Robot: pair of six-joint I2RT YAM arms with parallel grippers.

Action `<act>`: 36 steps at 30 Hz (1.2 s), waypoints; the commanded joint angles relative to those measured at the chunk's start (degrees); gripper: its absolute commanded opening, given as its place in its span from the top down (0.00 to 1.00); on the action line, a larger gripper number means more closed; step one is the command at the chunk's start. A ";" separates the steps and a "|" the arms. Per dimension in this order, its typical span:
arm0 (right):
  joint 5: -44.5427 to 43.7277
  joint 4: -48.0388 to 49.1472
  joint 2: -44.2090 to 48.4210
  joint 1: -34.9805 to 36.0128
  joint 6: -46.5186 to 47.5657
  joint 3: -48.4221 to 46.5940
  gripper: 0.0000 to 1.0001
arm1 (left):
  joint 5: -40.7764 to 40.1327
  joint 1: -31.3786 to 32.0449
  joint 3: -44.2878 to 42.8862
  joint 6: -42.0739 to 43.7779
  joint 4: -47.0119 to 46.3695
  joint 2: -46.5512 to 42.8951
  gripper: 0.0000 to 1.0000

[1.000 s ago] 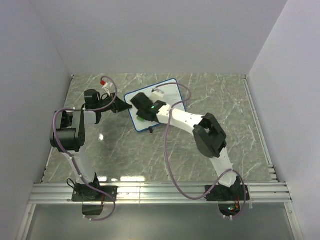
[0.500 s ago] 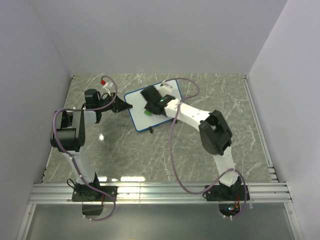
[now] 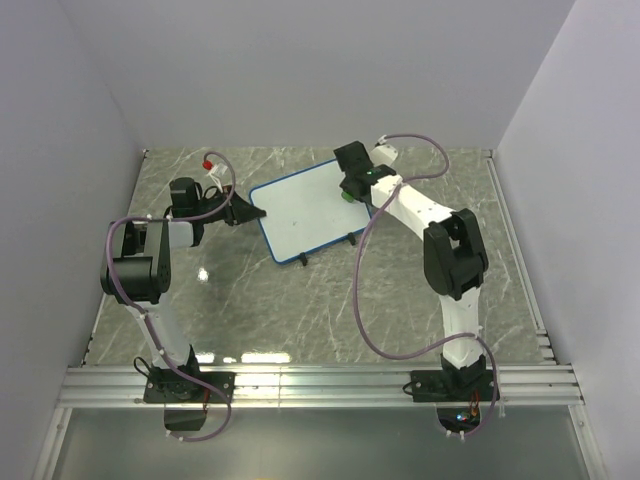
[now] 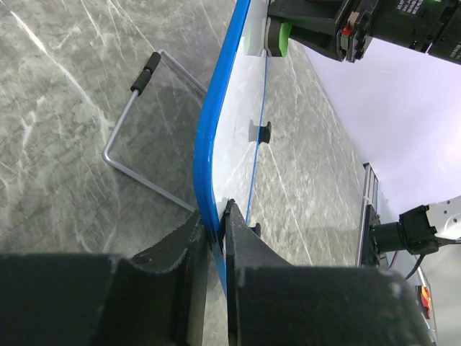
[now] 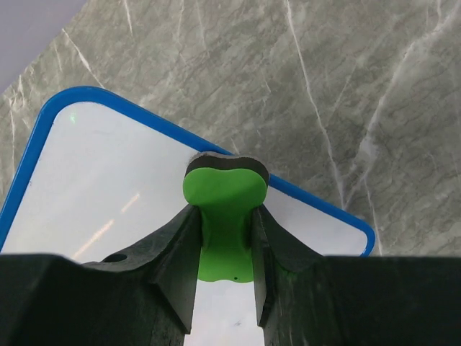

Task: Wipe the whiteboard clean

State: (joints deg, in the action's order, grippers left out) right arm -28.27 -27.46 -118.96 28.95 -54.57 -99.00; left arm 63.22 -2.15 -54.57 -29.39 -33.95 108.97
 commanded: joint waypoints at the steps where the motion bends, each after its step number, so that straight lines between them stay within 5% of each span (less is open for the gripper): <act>1: -2.14 1.88 -0.32 0.14 -0.01 2.13 1.00 | -2.93 0.92 -0.01 4.95 3.98 1.25 1.00; 14: -0.30 5.22 5.23 0.67 -6.87 15.42 1.00 | -3.10 0.84 -0.19 4.95 4.34 1.51 1.00; 23: 2.96 5.32 2.42 2.60 -6.87 8.40 1.00 | -3.10 0.92 -0.54 5.13 4.86 1.69 1.00; 36: 4.98 2.15 -5.58 14.99 -13.72 -2.50 1.00 | -3.19 1.10 -0.89 5.30 5.39 1.77 1.00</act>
State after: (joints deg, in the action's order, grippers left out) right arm -26.22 -26.04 -120.40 42.15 -64.93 -99.11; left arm 63.09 -2.15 -55.29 -29.10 -31.64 108.99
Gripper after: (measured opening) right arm 0.370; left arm 0.161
